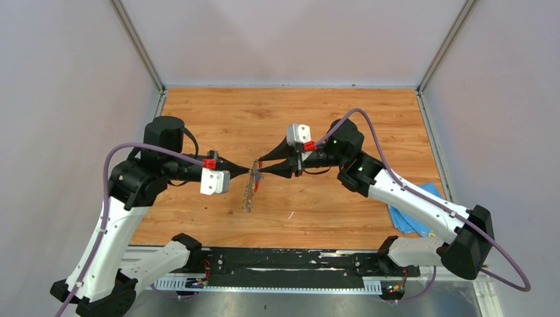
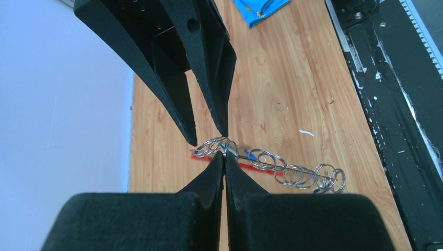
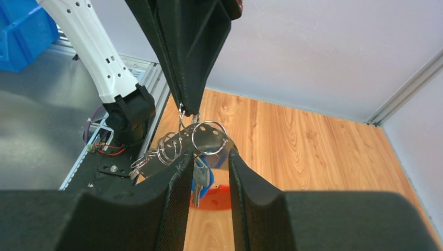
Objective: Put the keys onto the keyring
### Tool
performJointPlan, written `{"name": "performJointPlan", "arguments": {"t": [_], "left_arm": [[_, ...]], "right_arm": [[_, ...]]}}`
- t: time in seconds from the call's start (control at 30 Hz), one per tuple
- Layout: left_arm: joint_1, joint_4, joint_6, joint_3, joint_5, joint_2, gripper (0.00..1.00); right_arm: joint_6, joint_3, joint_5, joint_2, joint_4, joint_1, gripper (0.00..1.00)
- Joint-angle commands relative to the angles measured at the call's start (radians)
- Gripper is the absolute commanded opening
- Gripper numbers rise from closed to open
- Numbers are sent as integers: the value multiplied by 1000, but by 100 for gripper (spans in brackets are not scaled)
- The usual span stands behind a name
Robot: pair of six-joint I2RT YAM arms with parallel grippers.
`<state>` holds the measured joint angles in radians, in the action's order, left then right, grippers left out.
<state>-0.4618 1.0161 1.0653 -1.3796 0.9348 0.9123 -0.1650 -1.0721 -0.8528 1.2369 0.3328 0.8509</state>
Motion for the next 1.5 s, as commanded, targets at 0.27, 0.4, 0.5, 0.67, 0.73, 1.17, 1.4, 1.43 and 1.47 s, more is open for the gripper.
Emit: {"name": "performJointPlan", "arguments": {"t": [0.27,0.4,0.5,0.67,0.73,1.17,1.4,1.43,1.47], "left_arm": [[-6,-20,40,24,24,-7,0],[-6,-20,55,22,22,-14,0],[-6,-21,76,31,35,-26,0],[-7,-21,101,46,79,-41,0],[-8,-21,107,57,101,-46,0],[-31,-22,138,90,135,-83,0],[-43,-22,127,101,157,-95,0],[-46,-22,127,103,159,-94,0],[-49,-22,127,102,163,-93,0]], "right_arm": [[-160,-37,134,-69,-106,96,33],[-223,-44,197,-95,-183,109,40],[-255,-31,231,-113,-203,109,47],[-429,-153,206,-74,-430,94,52],[-472,-222,108,-42,-525,57,54],[-592,-579,-350,174,-958,-34,53],[-594,-602,-377,205,-977,-26,52],[-591,-605,-376,211,-978,-25,53],[-589,-609,-372,217,-980,-24,53]]}}
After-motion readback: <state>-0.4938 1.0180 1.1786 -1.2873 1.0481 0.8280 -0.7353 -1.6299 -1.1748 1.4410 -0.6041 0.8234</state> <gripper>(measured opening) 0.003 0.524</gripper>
